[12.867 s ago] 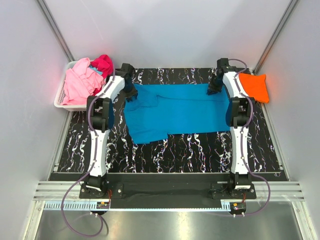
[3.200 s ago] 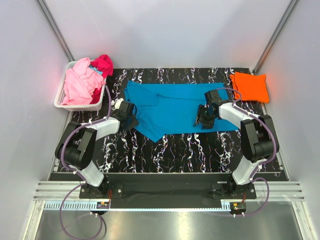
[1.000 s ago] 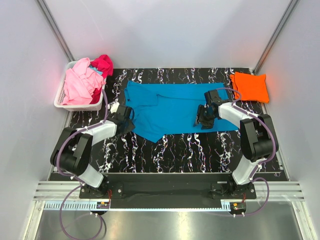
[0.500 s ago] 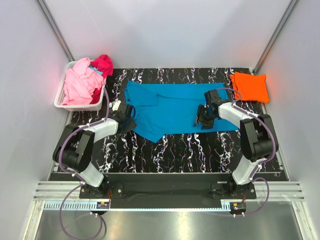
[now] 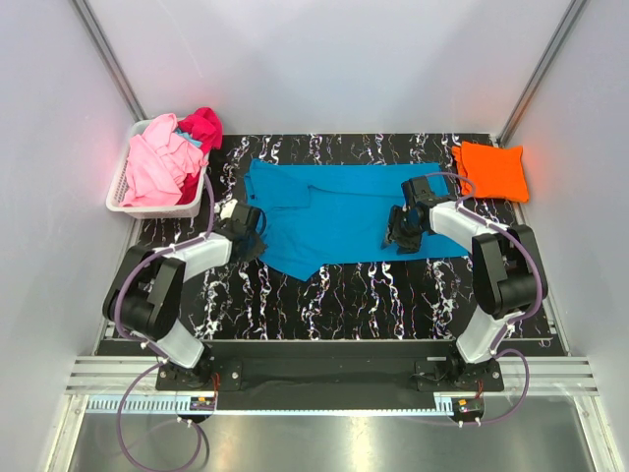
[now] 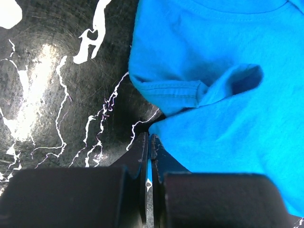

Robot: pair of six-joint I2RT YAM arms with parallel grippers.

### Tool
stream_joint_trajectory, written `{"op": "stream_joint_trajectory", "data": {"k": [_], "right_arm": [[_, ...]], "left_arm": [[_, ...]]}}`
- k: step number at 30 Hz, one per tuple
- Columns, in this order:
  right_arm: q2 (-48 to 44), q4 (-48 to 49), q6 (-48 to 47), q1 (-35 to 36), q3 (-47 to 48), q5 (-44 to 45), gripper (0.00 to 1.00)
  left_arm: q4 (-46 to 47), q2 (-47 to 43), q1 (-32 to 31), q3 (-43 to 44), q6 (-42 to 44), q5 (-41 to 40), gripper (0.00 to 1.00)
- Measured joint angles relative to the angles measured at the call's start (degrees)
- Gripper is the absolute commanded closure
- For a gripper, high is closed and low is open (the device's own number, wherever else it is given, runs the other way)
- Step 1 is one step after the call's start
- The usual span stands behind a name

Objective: Fold and stack the t-shirts
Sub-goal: Fold the tshirt

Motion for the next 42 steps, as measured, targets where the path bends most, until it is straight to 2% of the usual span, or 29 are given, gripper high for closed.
{"op": "stream_joint_trajectory", "data": {"k": [5,10,16,19,31,35,40,42], "right_arm": [[-1.8,-0.4,0.7,0.1,-0.1,6.6,0.46],[-7.4,-1.8,2.6,-0.6,-1.1,15.7,0.45],[-10.2,-2.3,4.4,-8.2,-3.9,19.0,0.45],[-10.1,-3.2,4.4,-11.8,-5.4,18.9,0.45],[-7.9,-2.4,4.6,-20.6,-8.7,14.9,0.46],[-7.5,-2.0,5.4,-23.8,-10.3,14.9,0.46],[-7.0,-1.5,6.1,-24.5,-10.6,14.4,0.46],[-6.9,-1.2,6.1,-24.6,-10.6,14.0,0.52]], "left_arm": [[-1.8,-3.1,-0.5,-2.4,0.2,0.4,1.0],[-5.6,-12.4,-1.5,-7.8,0.2,0.8,1.0],[-8.7,-27.4,-2.6,-13.3,-0.2,1.6,1.0],[-10.0,-31.7,-3.2,-15.3,-0.9,2.3,1.0],[-14.7,-38.9,-5.0,-20.5,-4.2,2.5,1.0],[-15.1,-38.8,-5.0,-20.6,-4.4,2.4,1.0],[-15.1,-36.7,-5.2,-20.6,-4.4,2.2,1.0],[-15.1,-36.1,-5.3,-20.5,-4.4,2.0,1.0]]}}
